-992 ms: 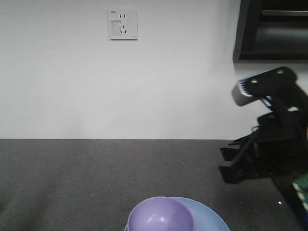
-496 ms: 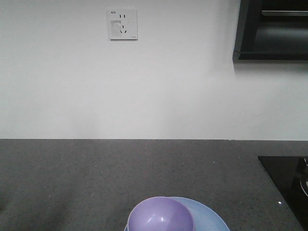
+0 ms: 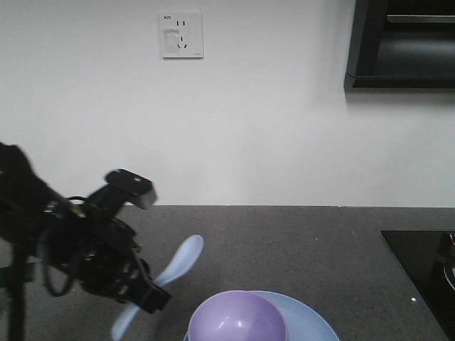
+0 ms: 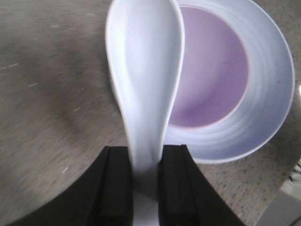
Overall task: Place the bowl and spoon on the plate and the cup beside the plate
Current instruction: 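Lower the white spoon into the bowl with the left gripper and release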
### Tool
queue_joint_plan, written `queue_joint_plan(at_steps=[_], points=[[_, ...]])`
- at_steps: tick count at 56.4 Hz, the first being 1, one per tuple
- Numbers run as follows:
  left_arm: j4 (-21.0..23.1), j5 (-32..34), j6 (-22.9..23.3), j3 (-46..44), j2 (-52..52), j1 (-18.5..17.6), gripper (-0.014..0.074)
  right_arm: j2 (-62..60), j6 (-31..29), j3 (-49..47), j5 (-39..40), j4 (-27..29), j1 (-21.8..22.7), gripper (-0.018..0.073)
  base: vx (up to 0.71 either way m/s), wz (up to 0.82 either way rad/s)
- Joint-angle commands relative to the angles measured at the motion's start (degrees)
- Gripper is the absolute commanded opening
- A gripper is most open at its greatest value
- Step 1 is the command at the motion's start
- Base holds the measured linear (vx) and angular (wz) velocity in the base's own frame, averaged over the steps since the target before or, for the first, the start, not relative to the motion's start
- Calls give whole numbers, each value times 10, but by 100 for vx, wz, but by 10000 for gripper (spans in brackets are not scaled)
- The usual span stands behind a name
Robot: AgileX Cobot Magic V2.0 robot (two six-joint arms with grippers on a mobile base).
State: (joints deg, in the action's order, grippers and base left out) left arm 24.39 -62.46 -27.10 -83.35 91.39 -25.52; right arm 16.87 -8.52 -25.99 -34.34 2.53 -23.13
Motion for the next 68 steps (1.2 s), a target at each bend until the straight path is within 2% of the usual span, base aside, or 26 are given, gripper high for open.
queue_joint_plan(at_steps=[1,7,12,18,21,30,38,45,50,57,68], points=[[5,-11,15,-74,38,-34,0,14,1,-15,52,-7,2,-10,0,0],[-18,-50,40,-134,99,-63,0,16,1,-15,52,-7,2,-8,0,0],[-56,-79,70,-177,141,-79,0,16,1,-15,52,-7,2,-8,0,0],[-104,-84,105,-206,159,-86,4,16,1,-15,52,-7,2,-8,0,0],[-114,-78,113,-205,160,-87,12,16,1,-15,52,-7,2,-8,0,0],[-114,-84,113,-205,159,-89,87,16,1,-15,52,-13,2,-8,0,0],[-112,-89,113,-205,159,-91,244,16,2,-15,52,-18,2,-8,0,0],[-91,-90,112,-205,157,-91,403,16,3,-15,52,-18,2,-8,0,0],[-83,-91,112,-205,156,-91,484,16,5,-15,52,-18,2,-8,0,0],[-84,-94,112,-205,150,-91,537,16,5,-15,52,-18,2,-8,0,0],[-87,-93,112,-205,96,-91,510,16,6,-15,56,-19,2,-8,0,0]])
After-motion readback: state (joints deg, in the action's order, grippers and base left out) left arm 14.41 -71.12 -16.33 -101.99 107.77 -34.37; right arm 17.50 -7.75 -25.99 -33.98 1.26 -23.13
